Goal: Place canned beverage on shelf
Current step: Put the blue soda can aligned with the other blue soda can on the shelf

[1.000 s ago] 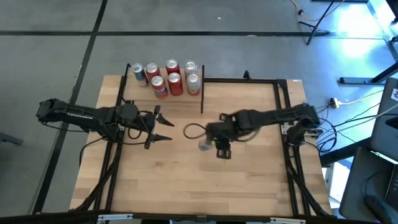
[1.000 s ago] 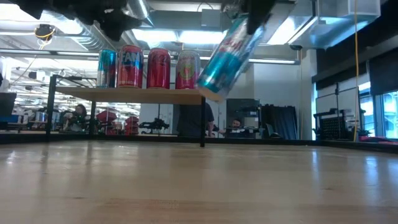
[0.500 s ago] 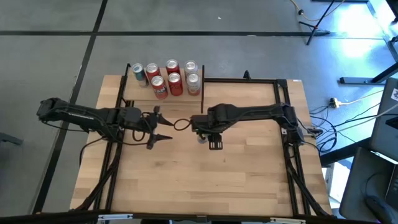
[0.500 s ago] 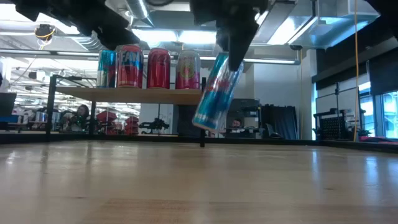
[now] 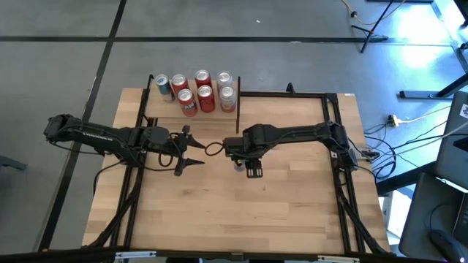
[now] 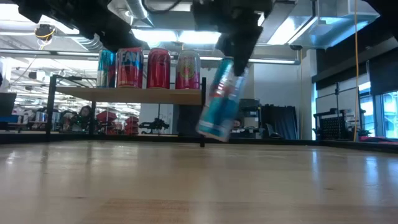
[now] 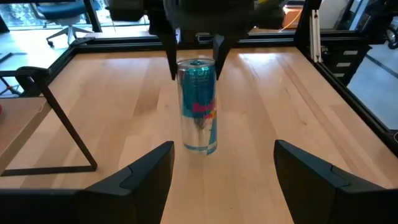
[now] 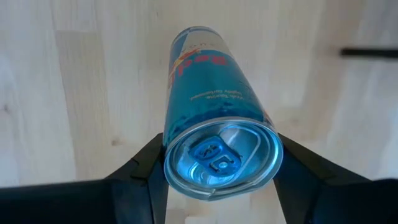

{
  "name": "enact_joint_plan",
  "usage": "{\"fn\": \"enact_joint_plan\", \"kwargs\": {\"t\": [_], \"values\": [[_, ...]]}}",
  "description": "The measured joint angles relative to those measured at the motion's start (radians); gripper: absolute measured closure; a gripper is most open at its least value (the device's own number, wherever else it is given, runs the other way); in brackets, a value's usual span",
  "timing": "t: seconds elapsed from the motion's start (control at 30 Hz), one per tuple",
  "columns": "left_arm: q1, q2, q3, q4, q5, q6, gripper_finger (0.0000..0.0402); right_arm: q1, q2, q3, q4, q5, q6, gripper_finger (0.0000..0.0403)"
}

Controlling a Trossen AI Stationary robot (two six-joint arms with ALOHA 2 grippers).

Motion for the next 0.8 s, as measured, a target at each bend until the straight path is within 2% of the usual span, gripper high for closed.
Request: {"fn": "enact_joint_plan", "kwargs": {"t": [0.2, 0.8], "values": [[0.0, 0.0, 0.0, 0.0, 0.0, 0.0, 0.0154, 0.002, 0.0, -0.01, -0.105, -0.024, 0.067, 0.0207], [0.0, 0.0, -0.002, -0.001, 0.001, 0.002, 0.0154, 0.001, 0.053, -0.009, 0.023, -0.069, 0.051, 0.0201]]}}
